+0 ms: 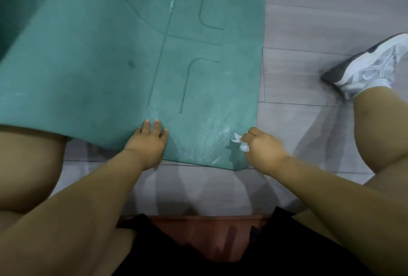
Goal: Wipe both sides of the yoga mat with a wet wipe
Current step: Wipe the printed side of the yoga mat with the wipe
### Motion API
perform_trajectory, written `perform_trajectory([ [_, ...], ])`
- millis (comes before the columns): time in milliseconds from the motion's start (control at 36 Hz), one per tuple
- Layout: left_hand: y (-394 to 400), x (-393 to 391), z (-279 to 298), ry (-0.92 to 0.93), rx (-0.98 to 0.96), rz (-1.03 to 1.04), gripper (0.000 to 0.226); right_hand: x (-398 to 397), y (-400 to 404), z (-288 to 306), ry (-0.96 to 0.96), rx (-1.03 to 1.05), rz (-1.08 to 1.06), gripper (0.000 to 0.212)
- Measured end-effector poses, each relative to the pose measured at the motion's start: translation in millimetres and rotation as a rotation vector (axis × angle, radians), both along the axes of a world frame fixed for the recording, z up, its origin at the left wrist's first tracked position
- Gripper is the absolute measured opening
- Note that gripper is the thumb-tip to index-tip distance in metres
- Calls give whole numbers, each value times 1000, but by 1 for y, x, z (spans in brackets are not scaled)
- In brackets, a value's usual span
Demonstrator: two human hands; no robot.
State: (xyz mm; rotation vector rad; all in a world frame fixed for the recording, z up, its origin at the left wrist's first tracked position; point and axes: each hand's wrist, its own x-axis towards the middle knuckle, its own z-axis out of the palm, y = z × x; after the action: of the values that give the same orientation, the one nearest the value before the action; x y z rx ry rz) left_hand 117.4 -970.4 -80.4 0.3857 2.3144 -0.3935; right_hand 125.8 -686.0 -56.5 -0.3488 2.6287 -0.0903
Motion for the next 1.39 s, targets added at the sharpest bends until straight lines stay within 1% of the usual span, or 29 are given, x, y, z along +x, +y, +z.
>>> perform_trajectory([
  [111,-1,6,1,3,-48,-117,61,12,-16,-1,-38,-33,-17,24],
  [194,0,11,1,33,-121,-210,58,20,-31,-2,-75,-64,-50,25],
  [306,-1,10,8,81,-160,-247,71,21,-50,-2,-93,-52,-47,25],
  [361,-8,6,12,100,-167,-233,82,18,-56,-2,-87,-32,-35,24],
  [417,-14,3,14,105,-164,-209,86,15,-60,-3,-74,-34,-24,22],
  [444,-16,3,14,105,-161,-209,83,14,-62,-3,-56,-35,-8,20],
  [500,-18,3,16,101,-158,-236,67,11,-66,-4,-21,-44,13,19],
  [583,-22,2,17,85,-165,-254,49,4,-76,-7,29,-77,10,24],
  [639,-26,0,19,114,-119,-239,44,1,-83,-6,50,-125,26,28],
  [667,-27,0,20,155,-51,-223,42,1,-86,-5,48,-143,52,34],
  [722,-26,-1,26,300,176,-215,36,4,-93,-2,32,-129,138,47],
  [750,-25,-3,29,355,258,-227,30,5,-96,1,32,-108,189,51],
  [778,-24,-3,29,406,309,-224,24,6,-98,5,46,-95,230,50],
  [833,-20,-3,31,433,348,-182,22,6,-99,14,99,-117,246,35],
  [889,-16,-4,38,479,404,-188,18,0,-95,22,165,-156,172,23],
  [944,-13,-5,44,522,474,-167,14,-7,-89,33,291,-183,129,14],
  [972,-12,-6,47,532,492,-150,18,-11,-86,41,352,-186,128,7],
  [1000,-12,-7,50,540,505,-143,22,-16,-83,51,389,-192,114,6],
  [1056,-15,-7,59,578,518,-136,25,-26,-74,66,533,-196,96,12],
  [1111,-24,-5,66,613,496,-139,28,-36,-62,83,626,-188,86,13],
  [1167,-34,-3,78,646,446,-116,44,-44,-49,107,679,-184,58,13],
  [1250,-34,0,108,720,415,-31,56,-50,-31,145,707,-161,-2,10],
  [1333,-24,0,134,739,331,102,64,-54,-18,175,835,-179,-6,11],
  [1389,-16,0,150,679,274,155,68,-58,-10,193,966,-196,23,8],
])
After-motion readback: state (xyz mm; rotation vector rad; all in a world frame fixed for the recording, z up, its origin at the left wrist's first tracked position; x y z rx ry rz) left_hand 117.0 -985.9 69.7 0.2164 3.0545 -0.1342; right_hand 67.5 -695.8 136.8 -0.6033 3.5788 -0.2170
